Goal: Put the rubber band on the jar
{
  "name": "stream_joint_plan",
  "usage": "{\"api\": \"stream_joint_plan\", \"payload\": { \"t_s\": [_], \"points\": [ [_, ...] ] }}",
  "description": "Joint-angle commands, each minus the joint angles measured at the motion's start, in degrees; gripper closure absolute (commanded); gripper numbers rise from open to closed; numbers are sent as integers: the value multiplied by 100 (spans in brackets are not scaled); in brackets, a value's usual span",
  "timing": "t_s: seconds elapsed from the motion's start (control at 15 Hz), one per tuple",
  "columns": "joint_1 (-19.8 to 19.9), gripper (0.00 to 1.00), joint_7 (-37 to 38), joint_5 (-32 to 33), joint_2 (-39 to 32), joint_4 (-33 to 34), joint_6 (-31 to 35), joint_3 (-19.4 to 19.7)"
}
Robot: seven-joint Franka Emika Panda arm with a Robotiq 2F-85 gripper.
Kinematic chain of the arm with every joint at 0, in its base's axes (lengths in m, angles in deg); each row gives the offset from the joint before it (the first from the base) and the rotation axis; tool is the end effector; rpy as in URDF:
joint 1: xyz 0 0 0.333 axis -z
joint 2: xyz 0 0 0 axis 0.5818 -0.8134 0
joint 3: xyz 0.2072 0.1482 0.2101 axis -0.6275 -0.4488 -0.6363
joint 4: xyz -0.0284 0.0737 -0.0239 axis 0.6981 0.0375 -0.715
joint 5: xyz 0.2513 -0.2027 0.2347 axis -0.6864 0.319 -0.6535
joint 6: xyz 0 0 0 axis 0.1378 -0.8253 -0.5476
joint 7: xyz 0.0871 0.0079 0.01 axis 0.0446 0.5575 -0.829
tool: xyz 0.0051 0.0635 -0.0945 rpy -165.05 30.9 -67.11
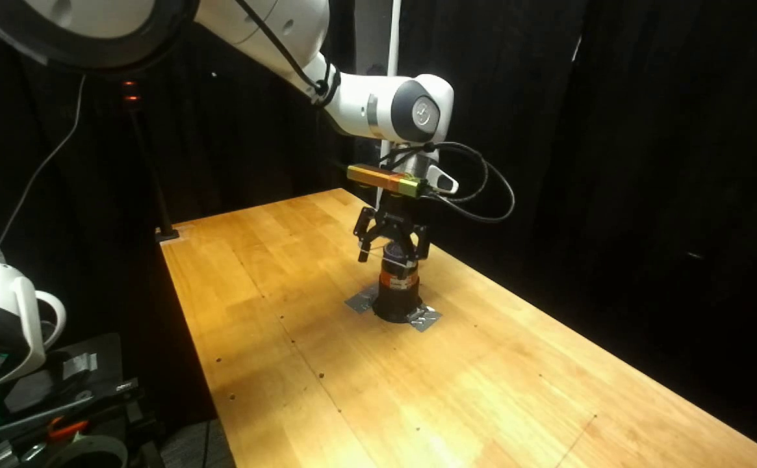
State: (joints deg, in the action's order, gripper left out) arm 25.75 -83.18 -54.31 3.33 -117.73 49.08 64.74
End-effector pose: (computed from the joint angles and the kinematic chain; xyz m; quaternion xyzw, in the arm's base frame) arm 0.7001 0.1369 0.2370 0.9624 0.1687 -0.2032 0.0637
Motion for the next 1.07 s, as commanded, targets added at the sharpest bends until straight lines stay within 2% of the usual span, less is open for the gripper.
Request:
{"api": "stream_joint_plan", "payload": {
  "t_s": [0.0,0.47,0.53,0.6,0.67,1.0],
  "points": [
    [68,0,14,73,424,-775,564,-2],
    [269,0,61,49,1414,-2594,2209,21],
    [308,25,64,30,1552,-2847,2480,20],
    [348,27,68,12,1693,-3103,2790,21],
    [377,33,90,-7,1815,-3324,3071,23],
    [520,73,106,-87,2363,-4487,4740,25]
  ]
}}
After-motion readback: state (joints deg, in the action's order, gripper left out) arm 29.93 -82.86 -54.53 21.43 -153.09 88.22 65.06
